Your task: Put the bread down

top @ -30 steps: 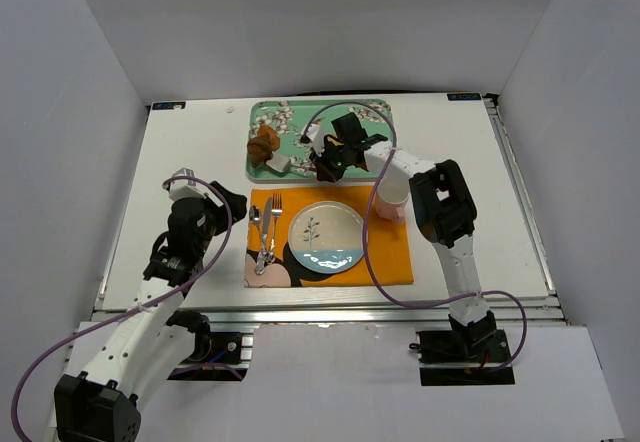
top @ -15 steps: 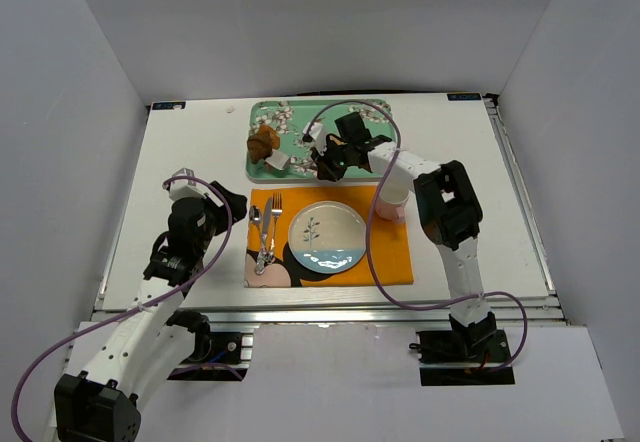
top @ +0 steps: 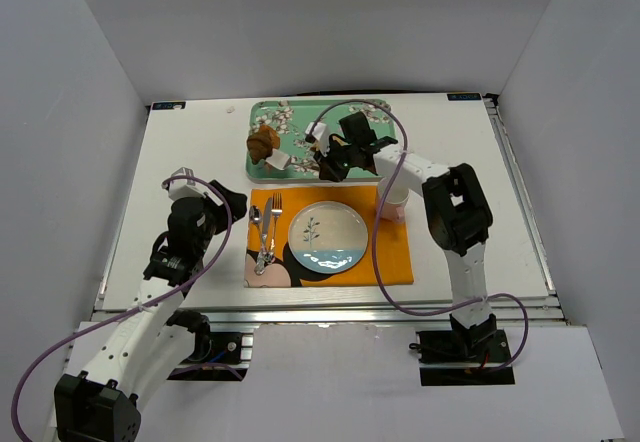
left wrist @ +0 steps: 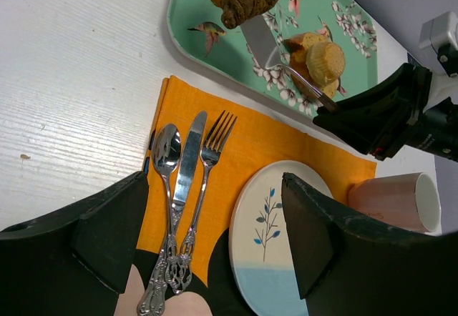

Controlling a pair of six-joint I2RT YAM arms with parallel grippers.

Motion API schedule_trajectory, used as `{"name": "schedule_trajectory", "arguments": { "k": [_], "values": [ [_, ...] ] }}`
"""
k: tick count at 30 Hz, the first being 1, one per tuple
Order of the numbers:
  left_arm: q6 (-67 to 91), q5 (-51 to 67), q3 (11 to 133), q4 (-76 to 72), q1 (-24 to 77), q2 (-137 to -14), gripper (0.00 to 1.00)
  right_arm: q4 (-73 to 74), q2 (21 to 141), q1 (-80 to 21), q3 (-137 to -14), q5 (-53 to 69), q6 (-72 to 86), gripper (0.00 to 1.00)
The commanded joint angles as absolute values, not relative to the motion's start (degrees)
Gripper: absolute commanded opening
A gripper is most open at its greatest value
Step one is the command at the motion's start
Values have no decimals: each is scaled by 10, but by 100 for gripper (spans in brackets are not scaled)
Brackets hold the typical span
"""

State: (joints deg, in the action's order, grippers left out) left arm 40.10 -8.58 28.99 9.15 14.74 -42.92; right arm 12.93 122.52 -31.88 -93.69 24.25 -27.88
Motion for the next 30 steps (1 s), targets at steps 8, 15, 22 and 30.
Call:
{"name": "schedule_trajectory", "arguments": {
  "k": [8, 15, 22, 30],
  "values": [
    [403, -85, 303, 79, 145, -419, 84, 86, 1126, -317, -883, 266, -293, 0],
    [403, -86, 301, 80, 145, -413, 84, 81, 1071, -316, -819, 268, -298, 0],
    [402, -88, 294, 81, 145, -404, 84, 90, 1008, -317, -754, 271, -295, 0],
    [404, -84, 289, 71, 145, -403, 84, 99, 937, -316, -681, 264, -299, 0]
  ]
}}
